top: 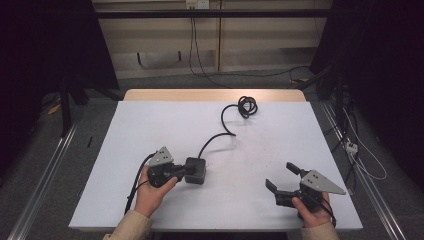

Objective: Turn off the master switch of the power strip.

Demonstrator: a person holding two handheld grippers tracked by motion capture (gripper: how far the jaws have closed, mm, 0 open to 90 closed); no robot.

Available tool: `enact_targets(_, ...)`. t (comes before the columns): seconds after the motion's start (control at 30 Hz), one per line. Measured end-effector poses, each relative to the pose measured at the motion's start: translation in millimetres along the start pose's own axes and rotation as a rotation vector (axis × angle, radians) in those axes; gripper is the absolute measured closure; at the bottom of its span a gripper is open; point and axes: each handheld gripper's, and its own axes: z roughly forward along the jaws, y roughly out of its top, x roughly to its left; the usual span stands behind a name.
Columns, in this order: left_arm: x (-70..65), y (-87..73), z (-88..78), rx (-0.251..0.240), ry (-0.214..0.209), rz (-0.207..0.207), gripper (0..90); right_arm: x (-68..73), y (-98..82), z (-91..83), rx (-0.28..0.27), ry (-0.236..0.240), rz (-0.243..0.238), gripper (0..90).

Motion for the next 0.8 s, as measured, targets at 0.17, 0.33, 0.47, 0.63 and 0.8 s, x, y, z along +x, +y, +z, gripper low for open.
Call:
enact_targets(0.17,-0.9,0.4,0.2,0.004,0.004,0.008,90.0,-0.1,0.1,-0.3,0.001,-0.001,0.001,6.0)
enact_targets(0.33,-0.2,0.3,0.1,0.003,0.001,0.004,90.0,-0.6,0.0,-0.4,0.000,-0.002,0.002,6.0)
enact_targets(0.47,-0.3,0.5,0.1,0.005,0.001,0.006,90.0,-0.9,0.0,-0.6,-0.001,-0.002,0.002,6.0)
enact_targets(0.63,-1.5,1.2,0.1,0.012,0.008,0.016,90.0,-1.0,0.0,-0.6,-0.004,-0.004,0.005,6.0)
enact_targets(0.8,-1.5,1.5,0.2,0.013,0.006,0.011,90.0,-0.8,0.1,-0.6,-0.003,-0.003,0.006,6.0)
